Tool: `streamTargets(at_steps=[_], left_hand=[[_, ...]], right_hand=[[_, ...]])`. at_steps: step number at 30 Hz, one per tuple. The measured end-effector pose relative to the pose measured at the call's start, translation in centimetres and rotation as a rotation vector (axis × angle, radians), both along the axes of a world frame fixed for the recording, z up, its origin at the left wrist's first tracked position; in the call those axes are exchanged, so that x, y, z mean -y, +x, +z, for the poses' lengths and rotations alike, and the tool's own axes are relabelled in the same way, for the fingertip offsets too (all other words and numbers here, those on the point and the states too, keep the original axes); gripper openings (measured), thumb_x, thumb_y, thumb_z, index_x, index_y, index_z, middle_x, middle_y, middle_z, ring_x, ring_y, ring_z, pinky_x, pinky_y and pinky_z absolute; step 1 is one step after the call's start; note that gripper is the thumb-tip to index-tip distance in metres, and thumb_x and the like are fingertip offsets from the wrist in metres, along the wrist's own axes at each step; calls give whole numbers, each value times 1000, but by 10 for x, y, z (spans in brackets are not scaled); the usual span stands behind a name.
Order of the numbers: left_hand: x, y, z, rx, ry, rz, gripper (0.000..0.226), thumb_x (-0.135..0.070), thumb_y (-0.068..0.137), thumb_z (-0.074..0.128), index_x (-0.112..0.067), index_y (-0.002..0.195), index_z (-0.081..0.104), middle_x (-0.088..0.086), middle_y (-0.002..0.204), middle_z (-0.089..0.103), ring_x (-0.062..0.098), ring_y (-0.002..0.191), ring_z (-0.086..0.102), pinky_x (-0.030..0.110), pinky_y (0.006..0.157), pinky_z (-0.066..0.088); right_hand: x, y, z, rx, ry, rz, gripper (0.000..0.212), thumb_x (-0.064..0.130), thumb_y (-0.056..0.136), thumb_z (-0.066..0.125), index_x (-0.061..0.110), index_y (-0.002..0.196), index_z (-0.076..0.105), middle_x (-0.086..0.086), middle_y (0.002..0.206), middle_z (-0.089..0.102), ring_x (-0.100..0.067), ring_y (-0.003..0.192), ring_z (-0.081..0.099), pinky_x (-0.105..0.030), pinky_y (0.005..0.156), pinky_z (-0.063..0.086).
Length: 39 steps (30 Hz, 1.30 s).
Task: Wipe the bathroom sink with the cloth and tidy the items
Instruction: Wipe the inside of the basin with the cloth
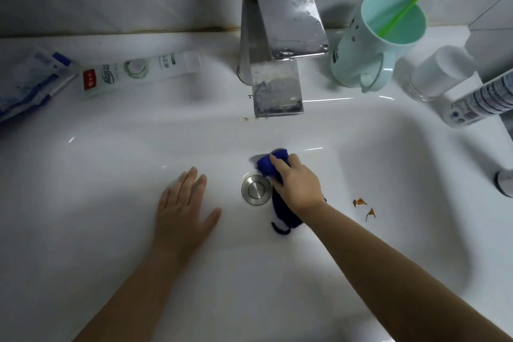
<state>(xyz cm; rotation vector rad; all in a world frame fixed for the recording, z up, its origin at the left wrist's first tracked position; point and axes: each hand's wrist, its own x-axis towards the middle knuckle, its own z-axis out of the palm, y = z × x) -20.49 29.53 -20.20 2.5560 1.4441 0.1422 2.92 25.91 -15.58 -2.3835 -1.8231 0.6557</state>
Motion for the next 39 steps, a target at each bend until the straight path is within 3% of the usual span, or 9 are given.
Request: streamTargets(at_steps=[4,9,13,17,22,28,33,35,39], left_hand=[[-5,1,1,-9,-49,-21,69,-55,76,44,-4,124,48,21,133,50,35,118,49,48,92,42],[-4,6,6,-13,-108,-12,79,-61,71,44,1,119,51,25,130,50,37,116,48,53,89,45],[-5,9,9,23,-124,26,91,-75,82,23,2,116,57,26,129,51,38,118,50,53,91,43],[-2,8,15,48,-100,-44,90,-77,81,21,-2,115,59,26,128,52,39,119,48,50,92,42],[11,14,13,20,-134,-99,81,-66,64,44,-6,117,57,23,132,50,31,121,38,52,88,43],[12,12,7,27,-116,-90,81,-65,64,44,-10,122,50,21,134,47,30,122,38,54,90,42],[13,11,6,18,-124,-86,82,-66,64,43,-9,122,52,20,135,47,29,123,36,54,90,42],[13,12,6,16,-129,-81,82,-67,64,42,-10,122,52,20,135,48,28,122,35,54,90,42],[13,10,3,36,-116,-90,81,-67,65,43,-12,124,48,20,136,47,30,123,39,53,92,41]], right_hand=[[7,42,61,-62,272,-73,40,19,86,59,15,125,51,-11,105,54,-31,77,56,-33,64,43],[34,137,97,415,226,221,45,1,62,79,4,104,63,-22,82,57,-36,58,55,-33,46,40],[22,162,75,639,-9,289,48,7,82,59,13,129,50,-21,114,50,-39,100,49,-44,81,44],[52,143,75,541,-224,412,45,28,95,41,23,139,33,-9,127,42,-28,110,45,-34,85,39],[97,136,72,408,-156,598,29,22,76,65,16,104,65,-9,89,60,-30,72,58,-34,57,48],[40,136,48,533,-132,285,45,20,95,40,21,139,32,-7,129,41,-29,110,44,-37,89,38],[128,116,50,233,-71,629,35,25,68,63,16,102,67,-5,88,65,-25,68,65,-24,50,49],[118,124,41,273,-67,672,38,22,63,66,15,99,68,-5,87,66,-26,67,65,-26,50,50],[34,129,23,452,49,275,40,9,84,52,11,124,53,-17,110,56,-37,90,55,-41,73,46]])
